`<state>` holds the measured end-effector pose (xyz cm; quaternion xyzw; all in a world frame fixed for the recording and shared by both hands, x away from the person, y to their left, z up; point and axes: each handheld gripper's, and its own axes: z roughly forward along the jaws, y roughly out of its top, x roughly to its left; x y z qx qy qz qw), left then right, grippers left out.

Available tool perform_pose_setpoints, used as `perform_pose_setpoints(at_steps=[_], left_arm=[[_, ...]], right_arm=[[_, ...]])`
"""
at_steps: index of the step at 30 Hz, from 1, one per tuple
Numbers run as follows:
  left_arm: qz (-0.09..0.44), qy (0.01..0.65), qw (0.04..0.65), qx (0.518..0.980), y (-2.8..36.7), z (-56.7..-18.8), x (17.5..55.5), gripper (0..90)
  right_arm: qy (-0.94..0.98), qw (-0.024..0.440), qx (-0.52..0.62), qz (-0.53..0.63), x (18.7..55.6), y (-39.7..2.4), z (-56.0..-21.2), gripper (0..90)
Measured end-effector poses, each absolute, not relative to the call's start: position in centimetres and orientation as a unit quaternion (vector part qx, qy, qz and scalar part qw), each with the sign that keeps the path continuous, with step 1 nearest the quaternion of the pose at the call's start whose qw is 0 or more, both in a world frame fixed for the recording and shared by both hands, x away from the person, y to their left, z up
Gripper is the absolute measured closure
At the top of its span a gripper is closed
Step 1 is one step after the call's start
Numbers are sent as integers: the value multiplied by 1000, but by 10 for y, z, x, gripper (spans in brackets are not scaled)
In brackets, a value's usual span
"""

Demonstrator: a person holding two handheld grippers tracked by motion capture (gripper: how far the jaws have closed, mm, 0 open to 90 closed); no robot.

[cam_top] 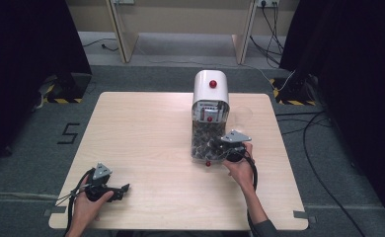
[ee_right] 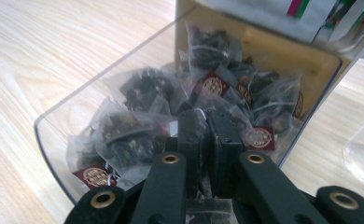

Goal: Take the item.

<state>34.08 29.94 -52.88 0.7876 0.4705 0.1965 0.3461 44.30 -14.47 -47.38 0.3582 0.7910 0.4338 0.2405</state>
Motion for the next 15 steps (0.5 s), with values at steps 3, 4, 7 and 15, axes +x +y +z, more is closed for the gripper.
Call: perform_pose_setpoints(at_steps=[3, 4, 7, 15], left_arm=[[197, 471, 346, 787, 299, -529, 341, 0], [197, 470, 346, 788, 299, -529, 341, 0], [197, 470, 346, 787, 299, -529, 341, 0], [197, 471, 346, 787, 299, -529, 341, 0]], right_arm=[[789, 241, 354, 439, 441, -145, -471, 857], [789, 242, 352, 442, 441, -145, -470, 858], [785, 242, 352, 449, 439, -145, -467, 858], [777, 248, 342, 467, 434, -146, -457, 860]])
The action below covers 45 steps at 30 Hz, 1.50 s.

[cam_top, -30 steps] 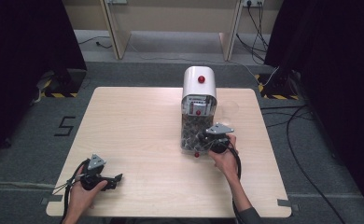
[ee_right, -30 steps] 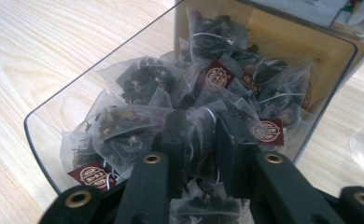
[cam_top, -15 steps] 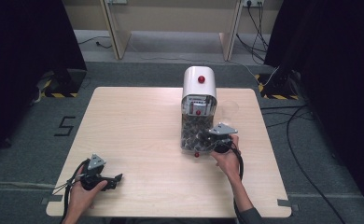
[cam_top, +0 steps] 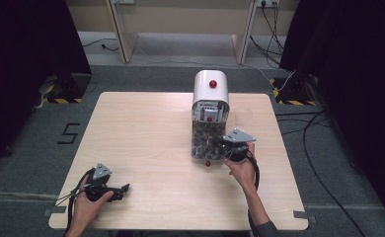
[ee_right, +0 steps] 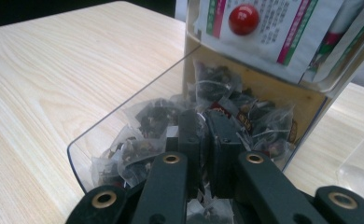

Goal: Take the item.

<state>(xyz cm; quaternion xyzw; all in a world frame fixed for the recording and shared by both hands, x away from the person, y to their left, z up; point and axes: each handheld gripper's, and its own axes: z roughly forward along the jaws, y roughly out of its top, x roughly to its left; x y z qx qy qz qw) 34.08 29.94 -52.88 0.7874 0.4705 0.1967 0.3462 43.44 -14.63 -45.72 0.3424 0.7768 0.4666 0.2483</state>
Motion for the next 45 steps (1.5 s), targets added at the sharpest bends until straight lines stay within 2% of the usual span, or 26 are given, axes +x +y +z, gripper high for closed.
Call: perform_pose_setpoints(at_steps=[23, 45], left_arm=[[197, 471, 346, 787, 299, -529, 341, 0], [197, 470, 346, 788, 299, -529, 341, 0]], right_arm=[[736, 271, 349, 512, 418, -175, -425, 861], [697, 302, 395, 518, 420, -221, -419, 865]])
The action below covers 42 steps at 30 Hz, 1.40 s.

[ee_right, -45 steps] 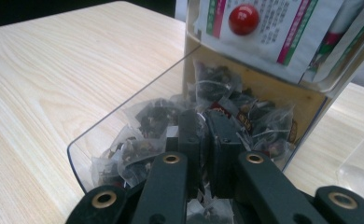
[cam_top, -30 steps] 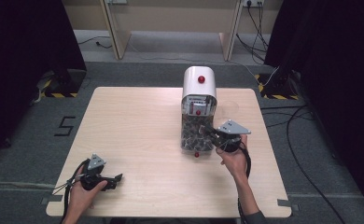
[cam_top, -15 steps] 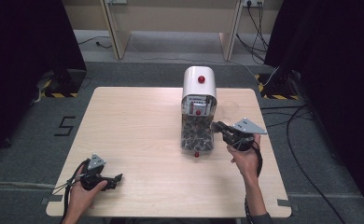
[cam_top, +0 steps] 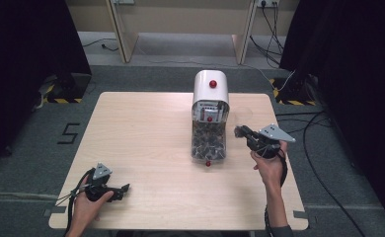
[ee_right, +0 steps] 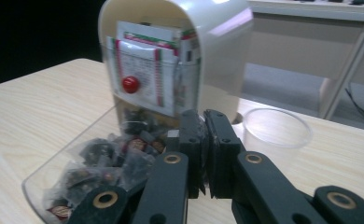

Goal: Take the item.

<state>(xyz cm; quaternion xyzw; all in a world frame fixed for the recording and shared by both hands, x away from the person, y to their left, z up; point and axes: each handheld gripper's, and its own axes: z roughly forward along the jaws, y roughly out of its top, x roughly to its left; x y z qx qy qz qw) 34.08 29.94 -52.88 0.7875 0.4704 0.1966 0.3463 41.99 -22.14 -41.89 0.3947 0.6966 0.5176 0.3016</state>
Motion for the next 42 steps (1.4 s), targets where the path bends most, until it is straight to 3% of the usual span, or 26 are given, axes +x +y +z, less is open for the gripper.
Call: perform_pose_setpoints(at_steps=[18, 42], left_arm=[[197, 470, 347, 787, 299, -529, 341, 0], [198, 472, 346, 786, 299, -529, 344, 0]], right_arm=[[680, 323, 417, 509, 429, -246, -417, 867], [686, 340, 429, 479, 483, -246, -391, 869]])
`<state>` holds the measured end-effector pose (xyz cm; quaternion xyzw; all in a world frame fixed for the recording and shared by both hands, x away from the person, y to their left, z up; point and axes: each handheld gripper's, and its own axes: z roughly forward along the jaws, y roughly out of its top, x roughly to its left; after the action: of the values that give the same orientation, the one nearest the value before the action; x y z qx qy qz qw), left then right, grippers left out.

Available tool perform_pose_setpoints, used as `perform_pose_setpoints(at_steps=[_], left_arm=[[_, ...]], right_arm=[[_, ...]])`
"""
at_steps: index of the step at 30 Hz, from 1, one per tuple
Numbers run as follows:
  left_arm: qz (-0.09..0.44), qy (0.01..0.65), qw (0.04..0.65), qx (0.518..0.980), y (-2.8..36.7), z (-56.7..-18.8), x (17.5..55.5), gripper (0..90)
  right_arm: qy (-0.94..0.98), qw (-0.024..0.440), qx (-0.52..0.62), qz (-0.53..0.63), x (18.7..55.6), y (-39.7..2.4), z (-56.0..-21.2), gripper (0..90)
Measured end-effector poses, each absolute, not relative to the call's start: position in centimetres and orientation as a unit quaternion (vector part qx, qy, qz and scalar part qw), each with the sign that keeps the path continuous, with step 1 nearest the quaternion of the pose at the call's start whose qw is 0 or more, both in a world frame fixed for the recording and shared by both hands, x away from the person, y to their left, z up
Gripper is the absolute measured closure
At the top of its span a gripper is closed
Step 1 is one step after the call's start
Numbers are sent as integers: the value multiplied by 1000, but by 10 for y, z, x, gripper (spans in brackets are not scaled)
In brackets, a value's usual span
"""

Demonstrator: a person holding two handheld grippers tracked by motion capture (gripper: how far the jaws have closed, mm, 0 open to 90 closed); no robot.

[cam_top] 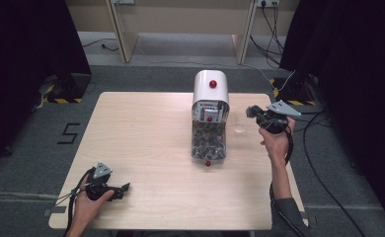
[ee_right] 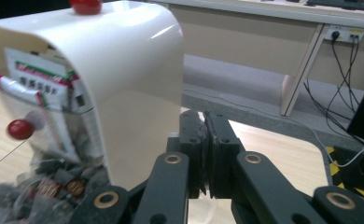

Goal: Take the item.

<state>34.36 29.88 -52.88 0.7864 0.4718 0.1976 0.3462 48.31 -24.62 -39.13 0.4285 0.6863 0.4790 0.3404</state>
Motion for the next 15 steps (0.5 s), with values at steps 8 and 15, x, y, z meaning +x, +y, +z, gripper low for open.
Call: perform_pose_setpoints(at_steps=[8, 15], left_arm=[[197, 472, 346, 787, 299, -529, 344, 0], [197, 472, 346, 787, 299, -529, 344, 0]], right_arm=[[690, 333, 441, 467, 504, -242, -393, 869], [696, 324, 450, 457, 518, -235, -397, 869]])
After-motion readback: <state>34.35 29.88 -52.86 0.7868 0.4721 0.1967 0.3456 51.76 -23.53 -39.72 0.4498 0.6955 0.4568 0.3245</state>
